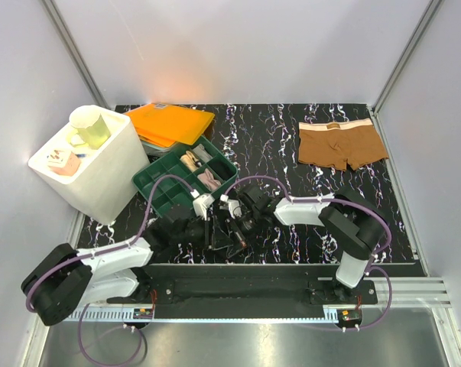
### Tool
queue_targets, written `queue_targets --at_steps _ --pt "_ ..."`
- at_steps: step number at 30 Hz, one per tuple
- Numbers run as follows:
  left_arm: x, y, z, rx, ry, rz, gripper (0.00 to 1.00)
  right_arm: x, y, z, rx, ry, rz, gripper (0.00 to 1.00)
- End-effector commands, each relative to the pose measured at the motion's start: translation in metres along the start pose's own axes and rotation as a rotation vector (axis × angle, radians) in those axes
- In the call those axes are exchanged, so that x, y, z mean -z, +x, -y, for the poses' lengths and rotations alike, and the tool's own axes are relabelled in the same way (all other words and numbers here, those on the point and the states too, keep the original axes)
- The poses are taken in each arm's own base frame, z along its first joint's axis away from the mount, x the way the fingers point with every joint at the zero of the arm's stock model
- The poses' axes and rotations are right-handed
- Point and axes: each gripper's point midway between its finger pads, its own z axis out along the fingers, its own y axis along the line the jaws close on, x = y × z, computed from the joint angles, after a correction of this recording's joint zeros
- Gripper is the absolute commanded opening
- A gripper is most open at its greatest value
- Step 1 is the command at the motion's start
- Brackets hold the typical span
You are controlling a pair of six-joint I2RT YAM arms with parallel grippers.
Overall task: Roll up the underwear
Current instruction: Roll the underwear to the center of the board.
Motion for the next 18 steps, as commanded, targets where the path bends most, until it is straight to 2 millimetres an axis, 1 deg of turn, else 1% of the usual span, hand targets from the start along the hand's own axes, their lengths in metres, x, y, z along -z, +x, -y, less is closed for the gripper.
queue_targets --at_steps 1,4,9,16,18 --pt "-0.005 0.000 0.011 -0.044 0.058 0.006 0.47 0.003 -0.013 -0.007 0.015 -0.049 0.013 0.00" --pt "-0.006 0.007 0.001 -0.037 0.021 -0.011 0.47 0.003 -0.013 -0.006 0.014 -0.056 0.009 0.00" --pt "-0.002 0.009 -0.008 -0.047 -0.028 -0.002 0.47 0.006 -0.012 -0.004 0.008 -0.063 0.009 0.00" --pt "-0.002 0.011 -0.012 -0.060 -0.034 -0.001 0.47 0.007 -0.010 -0.003 0.005 -0.066 0.007 0.00" --pt "-0.003 0.009 -0.007 -0.064 -0.013 0.001 0.47 0.007 -0.011 -0.002 0.006 -0.066 0.010 0.00"
